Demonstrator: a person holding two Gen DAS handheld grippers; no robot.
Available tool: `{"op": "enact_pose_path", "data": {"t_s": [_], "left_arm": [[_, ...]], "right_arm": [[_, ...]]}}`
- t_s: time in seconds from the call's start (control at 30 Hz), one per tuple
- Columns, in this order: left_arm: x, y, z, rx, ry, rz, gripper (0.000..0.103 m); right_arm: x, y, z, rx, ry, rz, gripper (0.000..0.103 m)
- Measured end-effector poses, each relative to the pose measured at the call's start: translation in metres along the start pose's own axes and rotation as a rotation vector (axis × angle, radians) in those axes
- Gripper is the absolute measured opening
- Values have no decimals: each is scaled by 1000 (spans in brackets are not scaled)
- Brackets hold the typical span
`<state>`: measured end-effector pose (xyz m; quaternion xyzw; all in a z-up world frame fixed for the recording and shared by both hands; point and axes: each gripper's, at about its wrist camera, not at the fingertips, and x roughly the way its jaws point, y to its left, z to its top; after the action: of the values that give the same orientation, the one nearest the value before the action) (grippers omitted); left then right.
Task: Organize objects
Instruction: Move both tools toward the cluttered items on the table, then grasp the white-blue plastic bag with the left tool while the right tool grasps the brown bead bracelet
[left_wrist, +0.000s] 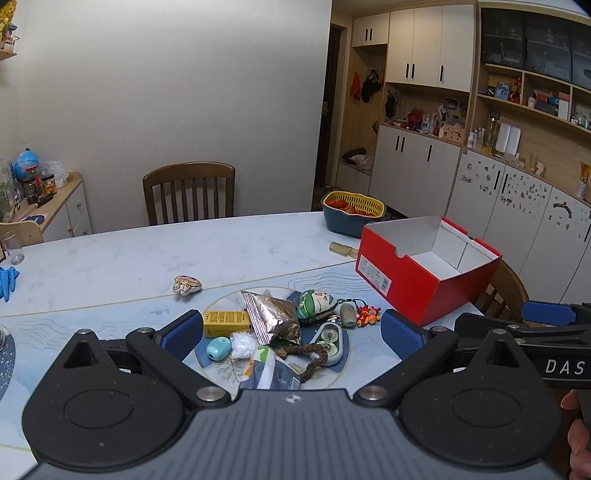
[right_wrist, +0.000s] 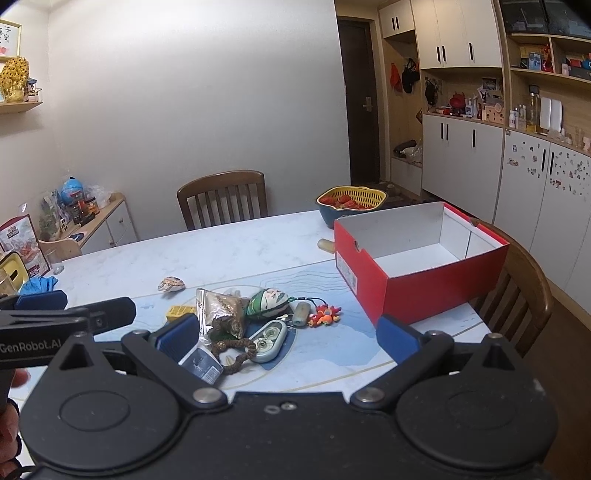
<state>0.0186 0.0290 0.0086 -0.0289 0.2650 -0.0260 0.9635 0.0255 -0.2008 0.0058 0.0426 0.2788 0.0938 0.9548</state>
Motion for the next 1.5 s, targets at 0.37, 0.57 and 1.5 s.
{"op": "enact_pose_path", "data": {"t_s": [0.37, 0.57, 1.5], "left_arm": [[25, 25, 7, -32, 32, -23, 103], [37, 38, 8, -35, 51, -39, 103], [143, 37, -55, 24, 321, 8, 102]], "right_arm": [[23, 19, 6, -19, 16, 2, 101], [35, 28, 11, -9, 29, -3, 101], [188, 9, -2, -144, 326, 116, 79]]}}
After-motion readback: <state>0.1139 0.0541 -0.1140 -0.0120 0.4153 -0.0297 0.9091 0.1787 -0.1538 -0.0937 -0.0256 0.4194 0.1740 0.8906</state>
